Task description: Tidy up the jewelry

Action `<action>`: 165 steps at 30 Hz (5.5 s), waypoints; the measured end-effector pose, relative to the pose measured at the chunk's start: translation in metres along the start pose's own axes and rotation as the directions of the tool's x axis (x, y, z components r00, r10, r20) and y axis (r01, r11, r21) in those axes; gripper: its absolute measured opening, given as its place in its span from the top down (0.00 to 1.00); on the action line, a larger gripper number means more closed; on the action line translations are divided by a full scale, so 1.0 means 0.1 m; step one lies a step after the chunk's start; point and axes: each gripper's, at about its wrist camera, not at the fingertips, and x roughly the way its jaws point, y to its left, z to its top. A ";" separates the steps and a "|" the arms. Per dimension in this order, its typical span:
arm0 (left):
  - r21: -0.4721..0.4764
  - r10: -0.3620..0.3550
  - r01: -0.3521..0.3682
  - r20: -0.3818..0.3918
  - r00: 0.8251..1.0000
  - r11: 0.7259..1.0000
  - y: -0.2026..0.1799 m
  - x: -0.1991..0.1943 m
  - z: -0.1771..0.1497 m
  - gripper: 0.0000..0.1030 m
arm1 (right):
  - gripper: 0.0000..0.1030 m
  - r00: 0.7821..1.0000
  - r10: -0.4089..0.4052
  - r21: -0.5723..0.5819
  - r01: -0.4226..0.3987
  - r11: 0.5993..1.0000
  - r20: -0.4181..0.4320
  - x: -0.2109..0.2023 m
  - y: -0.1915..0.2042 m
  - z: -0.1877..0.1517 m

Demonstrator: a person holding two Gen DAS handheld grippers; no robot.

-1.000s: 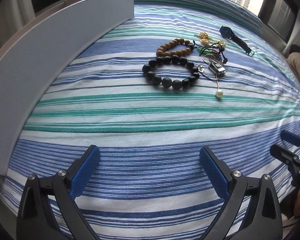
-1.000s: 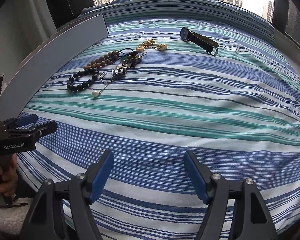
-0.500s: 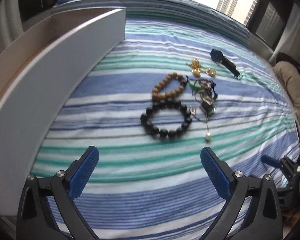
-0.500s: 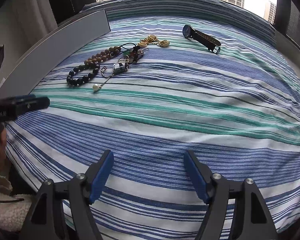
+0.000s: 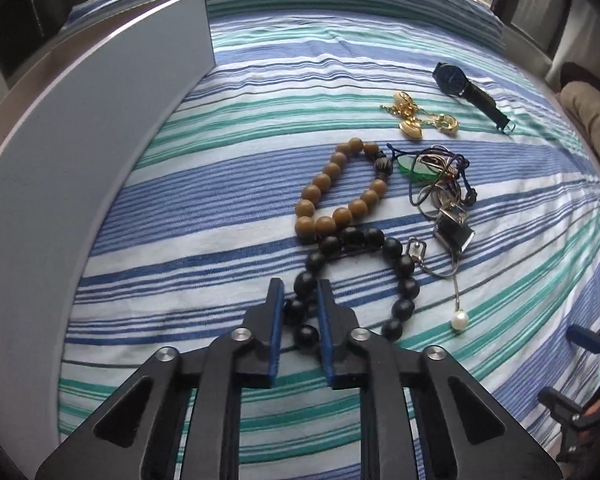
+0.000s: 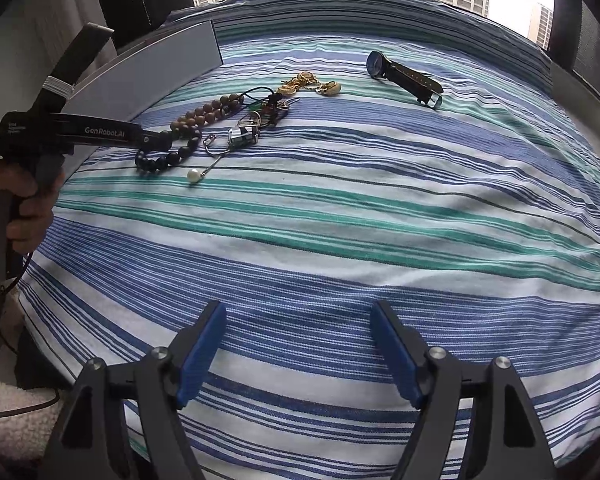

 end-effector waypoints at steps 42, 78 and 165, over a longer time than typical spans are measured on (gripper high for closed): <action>-0.224 -0.004 0.012 0.035 0.999 0.974 0.61 -0.73 -0.97 0.40 | 0.91 0.915 0.400 0.014 -0.401 0.916 0.048 -0.03 0.01 2.00; -0.143 0.019 -0.025 -0.042 0.999 0.989 0.58 -0.48 -0.70 0.24 | 0.65 0.989 0.094 0.264 -0.061 0.963 -0.115 -0.29 -1.06 0.49; -0.528 0.203 -0.093 0.154 0.967 0.844 3.13 -1.96 -0.26 0.91 | 0.93 0.872 0.487 -0.428 -0.454 0.781 -0.036 0.12 2.92 3.18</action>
